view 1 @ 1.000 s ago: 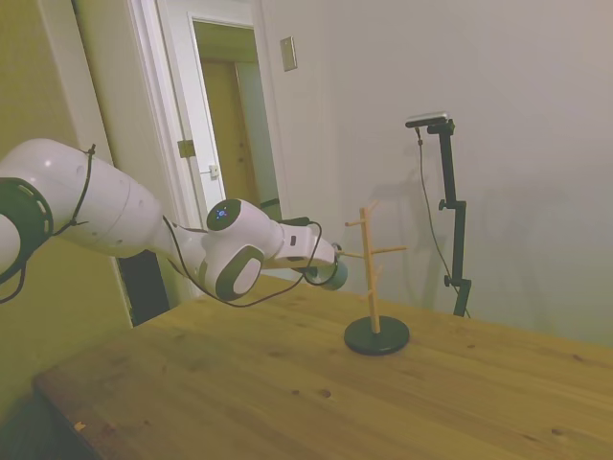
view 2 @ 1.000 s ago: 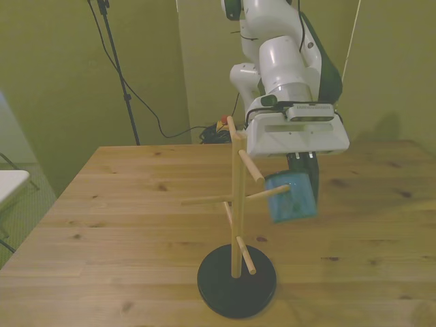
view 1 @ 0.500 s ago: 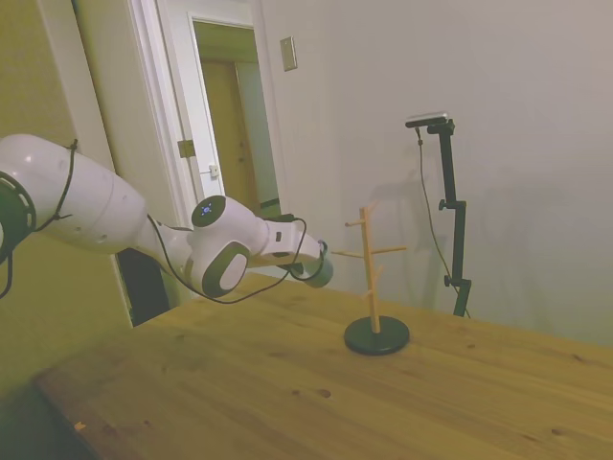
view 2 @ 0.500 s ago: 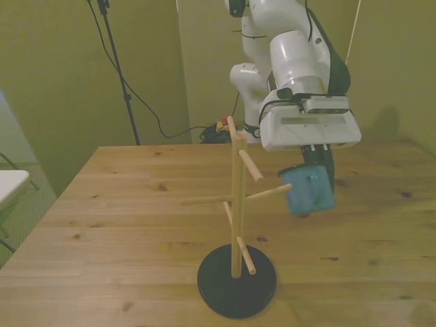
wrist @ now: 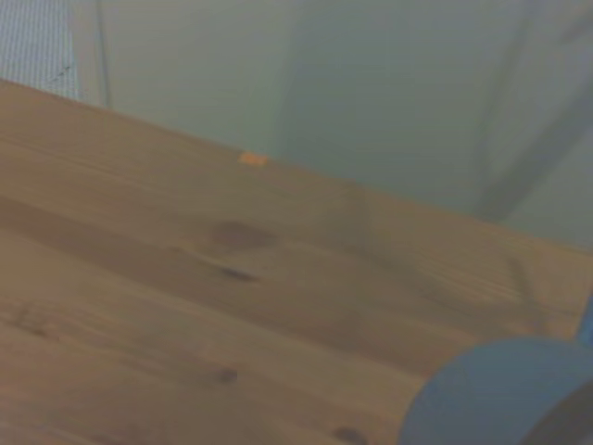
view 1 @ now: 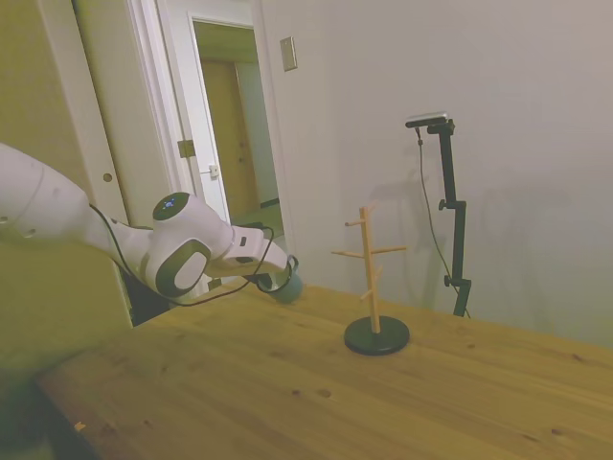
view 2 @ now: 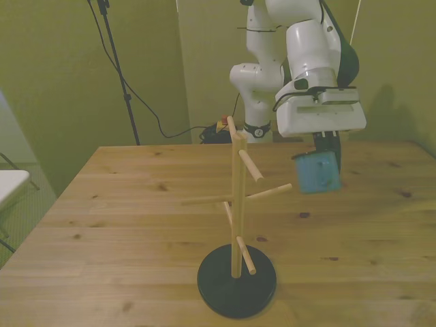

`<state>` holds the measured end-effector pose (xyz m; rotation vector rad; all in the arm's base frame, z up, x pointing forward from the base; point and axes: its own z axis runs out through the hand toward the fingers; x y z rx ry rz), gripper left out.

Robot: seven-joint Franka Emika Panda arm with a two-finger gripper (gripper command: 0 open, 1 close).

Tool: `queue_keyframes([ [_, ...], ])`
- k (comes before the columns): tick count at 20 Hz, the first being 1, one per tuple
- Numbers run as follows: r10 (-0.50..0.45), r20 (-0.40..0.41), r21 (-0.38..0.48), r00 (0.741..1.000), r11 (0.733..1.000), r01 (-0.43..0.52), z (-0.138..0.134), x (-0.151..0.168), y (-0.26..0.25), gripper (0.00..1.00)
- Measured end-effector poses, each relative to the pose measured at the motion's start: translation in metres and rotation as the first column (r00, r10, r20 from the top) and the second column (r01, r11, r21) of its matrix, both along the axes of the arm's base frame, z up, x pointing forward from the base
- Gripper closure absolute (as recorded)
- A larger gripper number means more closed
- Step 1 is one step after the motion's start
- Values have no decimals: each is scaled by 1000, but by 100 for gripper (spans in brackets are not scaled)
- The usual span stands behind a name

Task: Unload the mug

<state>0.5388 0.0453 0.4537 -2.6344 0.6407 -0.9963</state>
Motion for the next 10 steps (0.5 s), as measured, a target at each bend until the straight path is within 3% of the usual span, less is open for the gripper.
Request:
queue_keyframes([
  [4,-26,-91,-6,996,1000,26,-12,-24,-2,100],
  [10,-38,-230,-16,972,999,35,-35,-32,-2,100],
])
